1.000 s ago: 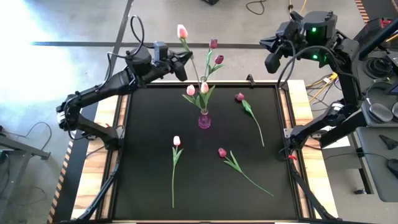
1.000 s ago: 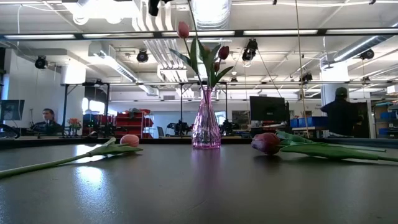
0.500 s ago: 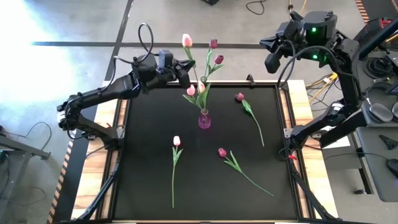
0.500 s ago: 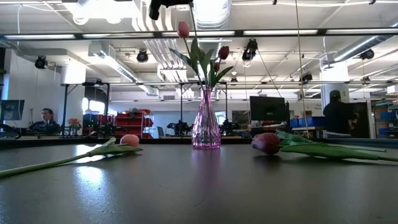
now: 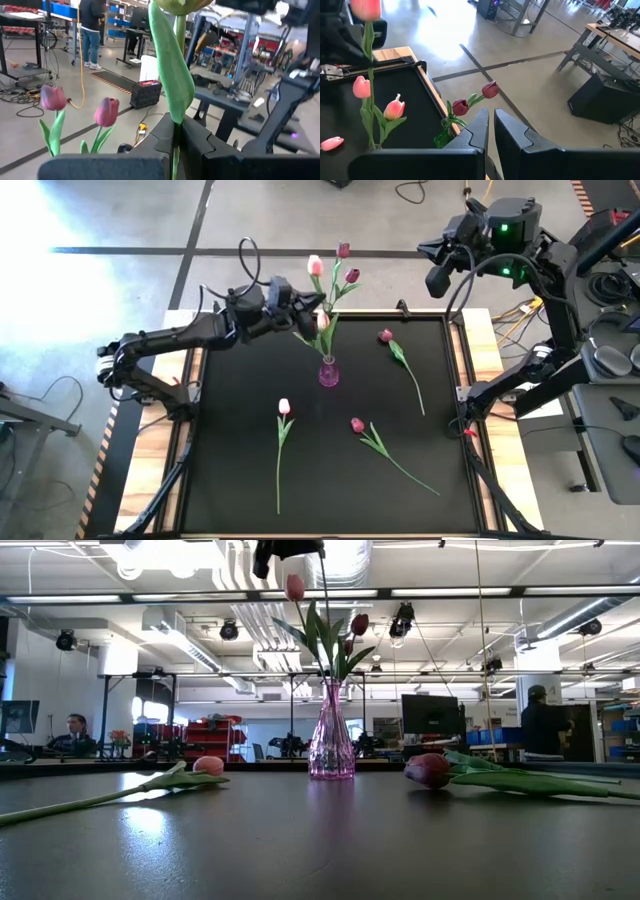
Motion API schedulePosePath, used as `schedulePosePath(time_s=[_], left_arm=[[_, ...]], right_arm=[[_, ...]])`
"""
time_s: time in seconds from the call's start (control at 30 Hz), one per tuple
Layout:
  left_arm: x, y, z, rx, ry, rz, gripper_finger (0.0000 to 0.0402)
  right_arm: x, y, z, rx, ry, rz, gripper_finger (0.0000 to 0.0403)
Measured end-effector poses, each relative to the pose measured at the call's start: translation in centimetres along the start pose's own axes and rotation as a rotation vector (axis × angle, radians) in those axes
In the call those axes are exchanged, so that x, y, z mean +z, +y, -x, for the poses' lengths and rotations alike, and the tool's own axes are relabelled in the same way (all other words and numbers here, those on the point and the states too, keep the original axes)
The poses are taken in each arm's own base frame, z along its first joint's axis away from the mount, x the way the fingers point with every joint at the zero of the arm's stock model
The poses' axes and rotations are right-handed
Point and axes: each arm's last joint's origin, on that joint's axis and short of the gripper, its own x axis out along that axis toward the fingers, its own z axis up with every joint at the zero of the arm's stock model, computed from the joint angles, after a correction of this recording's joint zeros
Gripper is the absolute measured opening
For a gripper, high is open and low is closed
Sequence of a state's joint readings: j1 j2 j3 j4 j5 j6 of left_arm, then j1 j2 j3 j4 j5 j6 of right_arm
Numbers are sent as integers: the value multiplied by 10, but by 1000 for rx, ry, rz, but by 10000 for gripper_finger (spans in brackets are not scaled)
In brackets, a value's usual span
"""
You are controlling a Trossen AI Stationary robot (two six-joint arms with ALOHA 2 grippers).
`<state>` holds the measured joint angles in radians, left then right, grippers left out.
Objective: Sort flowers into vase by color
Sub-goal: Put the top pink tulip into the purple vase
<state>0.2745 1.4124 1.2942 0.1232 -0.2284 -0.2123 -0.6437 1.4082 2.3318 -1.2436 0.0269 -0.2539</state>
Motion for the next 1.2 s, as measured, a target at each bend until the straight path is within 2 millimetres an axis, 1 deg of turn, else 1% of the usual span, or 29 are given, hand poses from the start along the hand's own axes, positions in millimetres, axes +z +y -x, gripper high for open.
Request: schedulePosePath(time_s=[0.17, 0.33, 0.47, 0.73, 1.07, 1.2], left_arm=[[-9, -9, -5, 9, 8, -69, 0], [-18, -16, -10, 6, 30, -90, 0], [-25, -23, -13, 38, 43, -150, 0], [-33, -30, -13, 95, 52, -202, 0], [-52, -41, -20, 80, 97, -209, 0], [-57, -41, -22, 84, 121, -179, 0]], right_arm=[[0, 0, 0, 0, 0, 7, 22], [0, 0, 0, 0, -1, 10, 22], [0, 0, 0, -1, -4, 13, 22], [1, 0, 0, -2, -7, 21, 22], [1, 0, 0, -2, -11, 20, 22], [2, 0, 0, -4, -17, 24, 22]])
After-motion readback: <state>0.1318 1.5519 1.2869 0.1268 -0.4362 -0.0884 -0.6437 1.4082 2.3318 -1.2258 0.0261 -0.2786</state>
